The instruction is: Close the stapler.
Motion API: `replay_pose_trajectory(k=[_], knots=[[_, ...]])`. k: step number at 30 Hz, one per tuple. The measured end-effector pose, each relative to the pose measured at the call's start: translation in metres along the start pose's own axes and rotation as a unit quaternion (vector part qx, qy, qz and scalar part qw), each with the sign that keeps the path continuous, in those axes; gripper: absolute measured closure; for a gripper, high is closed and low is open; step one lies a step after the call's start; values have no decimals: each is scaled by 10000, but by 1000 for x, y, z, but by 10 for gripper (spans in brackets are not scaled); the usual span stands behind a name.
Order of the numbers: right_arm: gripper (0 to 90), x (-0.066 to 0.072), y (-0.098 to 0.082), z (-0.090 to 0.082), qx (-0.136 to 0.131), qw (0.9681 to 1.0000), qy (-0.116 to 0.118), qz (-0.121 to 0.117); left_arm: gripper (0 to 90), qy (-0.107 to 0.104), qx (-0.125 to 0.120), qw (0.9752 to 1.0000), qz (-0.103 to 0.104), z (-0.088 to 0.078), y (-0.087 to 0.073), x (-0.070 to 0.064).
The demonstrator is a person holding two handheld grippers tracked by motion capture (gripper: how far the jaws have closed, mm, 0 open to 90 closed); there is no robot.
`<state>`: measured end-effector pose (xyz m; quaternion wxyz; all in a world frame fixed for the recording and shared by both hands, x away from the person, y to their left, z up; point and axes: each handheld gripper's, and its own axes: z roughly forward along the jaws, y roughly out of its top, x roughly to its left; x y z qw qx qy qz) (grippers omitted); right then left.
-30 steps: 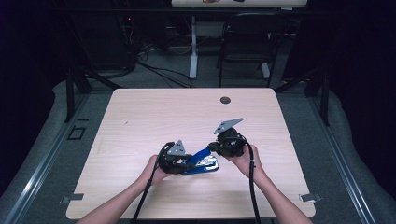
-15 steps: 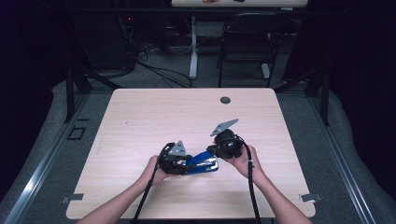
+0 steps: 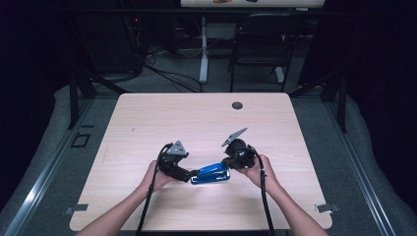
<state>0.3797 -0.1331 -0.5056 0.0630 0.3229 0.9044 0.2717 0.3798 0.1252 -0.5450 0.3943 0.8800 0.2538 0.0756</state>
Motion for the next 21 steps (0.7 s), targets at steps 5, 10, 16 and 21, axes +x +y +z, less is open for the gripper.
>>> replay_pose_trajectory(k=[5, 10, 16, 21], knots=[[872, 0, -2, 4, 111, 9999, 53, 17, 108, 122, -77, 9998, -148, -6, -2, 6], [892, 0, -2, 5, 86, 9999, 58, 32, 82, 215, -11, 9996, -198, -7, -3, 9], [900, 0, -2, 6, 45, 10000, 83, 13, 55, 250, 10, 9994, -249, -6, -5, 11], [900, -6, -6, 8, -28, 9996, 231, 180, 47, 240, 21, 9993, -274, -8, -5, 12]])
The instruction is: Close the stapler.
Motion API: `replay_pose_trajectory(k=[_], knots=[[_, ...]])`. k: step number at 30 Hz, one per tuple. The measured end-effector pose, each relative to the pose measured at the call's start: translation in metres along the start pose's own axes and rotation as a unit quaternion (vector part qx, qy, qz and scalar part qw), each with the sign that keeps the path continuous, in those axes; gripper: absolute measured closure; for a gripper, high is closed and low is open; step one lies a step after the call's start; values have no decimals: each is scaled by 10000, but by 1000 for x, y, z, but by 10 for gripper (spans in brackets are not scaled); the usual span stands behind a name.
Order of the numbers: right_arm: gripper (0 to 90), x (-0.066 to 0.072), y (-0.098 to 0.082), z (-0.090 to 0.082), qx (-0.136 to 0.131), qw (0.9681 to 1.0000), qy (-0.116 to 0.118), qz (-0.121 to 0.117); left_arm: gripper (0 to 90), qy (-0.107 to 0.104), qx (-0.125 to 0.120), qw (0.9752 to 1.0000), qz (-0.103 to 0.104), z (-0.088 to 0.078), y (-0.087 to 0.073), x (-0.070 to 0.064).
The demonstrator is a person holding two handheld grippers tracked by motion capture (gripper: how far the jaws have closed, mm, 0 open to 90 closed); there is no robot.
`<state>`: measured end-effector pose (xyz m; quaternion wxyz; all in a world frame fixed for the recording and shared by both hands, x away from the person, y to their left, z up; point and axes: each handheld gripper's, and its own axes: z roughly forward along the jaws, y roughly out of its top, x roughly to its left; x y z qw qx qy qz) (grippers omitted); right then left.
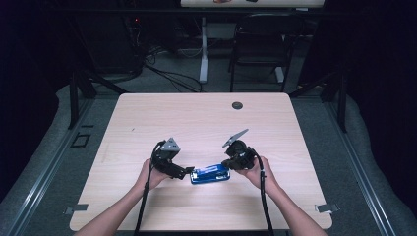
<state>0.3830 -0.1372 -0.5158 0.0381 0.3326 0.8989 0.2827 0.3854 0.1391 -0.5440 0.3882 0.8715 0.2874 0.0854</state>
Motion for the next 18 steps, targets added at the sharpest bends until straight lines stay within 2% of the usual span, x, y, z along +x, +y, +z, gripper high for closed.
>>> replay_pose_trajectory(k=[2, 4, 5, 6, 7, 8, 9, 10, 11, 12, 13, 18], knots=[[892, -2, -1, 0, -22, 10000, 29, 55, 46, -1, -2, 10000, 15, -1, 0, 1], [849, -2, -1, -1, -50, 10000, 15, -18, 44, 30, -12, 10000, 12, -1, 0, 2], [806, -2, 0, -4, -156, 9999, -41, -41, 41, 30, -7, 10000, 8, -2, 0, 2], [806, -2, 0, -4, -156, 9999, -41, -41, 38, 30, -7, 10000, 8, -2, 0, 2], [721, -3, 1, -11, -345, 9990, -260, -85, 39, 35, -4, 10000, -7, -3, -1, 4], [721, -3, 1, -11, -345, 9990, -260, -85, 38, 35, -4, 10000, -7, -3, -1, 4], [680, -4, 1, -14, -434, 9984, -353, -98, 38, 56, -37, 10000, -23, -3, -1, 5], [565, -8, -1, -19, -571, 9972, -476, 11, 34, 74, -49, 10000, -22, -4, -2, 6], [501, -9, -1, -21, -539, 9972, -516, 45, 29, 88, -53, 9999, -53, -5, -2, 7], [501, -9, -1, -21, -539, 9972, -516, 45, 29, 94, -53, 9999, -66, -7, -2, 8], [396, -12, -3, -24, -554, 9966, -609, 87, 20, 149, -81, 9998, -93, -10, -3, 11], [240, -18, -7, -35, -667, 9953, -685, 151, 11, 309, -162, 9991, -223, -19, -6, 18]])
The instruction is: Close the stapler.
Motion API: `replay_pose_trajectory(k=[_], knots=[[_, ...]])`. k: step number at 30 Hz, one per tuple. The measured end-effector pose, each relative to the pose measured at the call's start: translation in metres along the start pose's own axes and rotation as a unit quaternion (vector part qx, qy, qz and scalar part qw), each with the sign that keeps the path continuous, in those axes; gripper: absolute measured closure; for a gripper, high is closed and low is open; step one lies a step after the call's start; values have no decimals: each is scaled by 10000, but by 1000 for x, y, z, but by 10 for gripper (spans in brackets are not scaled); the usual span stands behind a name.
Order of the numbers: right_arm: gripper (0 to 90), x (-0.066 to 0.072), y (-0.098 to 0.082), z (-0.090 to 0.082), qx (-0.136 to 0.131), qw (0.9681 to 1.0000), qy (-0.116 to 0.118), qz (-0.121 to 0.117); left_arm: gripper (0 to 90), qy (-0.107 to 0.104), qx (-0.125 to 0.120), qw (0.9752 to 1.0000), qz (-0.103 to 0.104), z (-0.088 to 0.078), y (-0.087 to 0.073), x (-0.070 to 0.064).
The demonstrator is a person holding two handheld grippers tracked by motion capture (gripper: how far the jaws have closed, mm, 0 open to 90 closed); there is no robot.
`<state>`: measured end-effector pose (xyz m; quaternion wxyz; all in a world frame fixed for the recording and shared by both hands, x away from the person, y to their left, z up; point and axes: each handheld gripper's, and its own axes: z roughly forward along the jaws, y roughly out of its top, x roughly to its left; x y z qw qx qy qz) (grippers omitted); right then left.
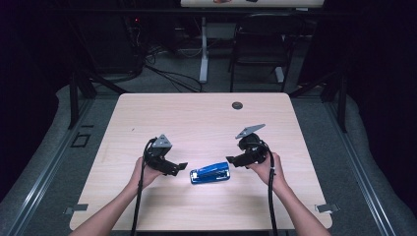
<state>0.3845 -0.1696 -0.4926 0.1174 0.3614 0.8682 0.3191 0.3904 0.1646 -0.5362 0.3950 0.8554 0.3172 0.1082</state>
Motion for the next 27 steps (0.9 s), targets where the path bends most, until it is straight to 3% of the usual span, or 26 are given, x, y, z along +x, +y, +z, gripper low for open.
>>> replay_pose_trajectory(k=[4, 8, 9, 11, 12, 14, 18, 19, 27], knots=[[144, -9, -5, -8, -27, 9998, -122, 155, 6, 187, -97, 9997, -139, -7, -3, 8], [131, -19, -14, -19, -125, 9991, -246, 324, 2, 262, -138, 9993, -224, -11, -5, 15], [85, -26, -20, -26, -155, 9983, -275, 496, 2, 324, -154, 9989, -288, -13, -6, 18], [54, -30, -24, -29, -142, 9977, -289, 597, 2, 356, -184, 9986, -336, -14, -7, 20], [0, -36, -32, -34, -170, 9961, -405, 759, 2, 437, -219, 9981, -376, -15, -8, 23], [0, -39, -41, -42, -350, 9933, -674, 874, 2, 486, -189, 9978, -421, -16, -9, 27], [0, -46, -52, -50, -476, 9902, -852, 999, 2, 578, -186, 9968, -526, -17, -12, 32], [0, -50, -60, -53, -482, 9880, -957, 1114, 2, 621, -135, 9961, -605, -15, -15, 37], [0, -62, -76, -51, -211, 9872, -1069, 1166, 0, 813, 190, 9942, -684, -5, -29, 49]])
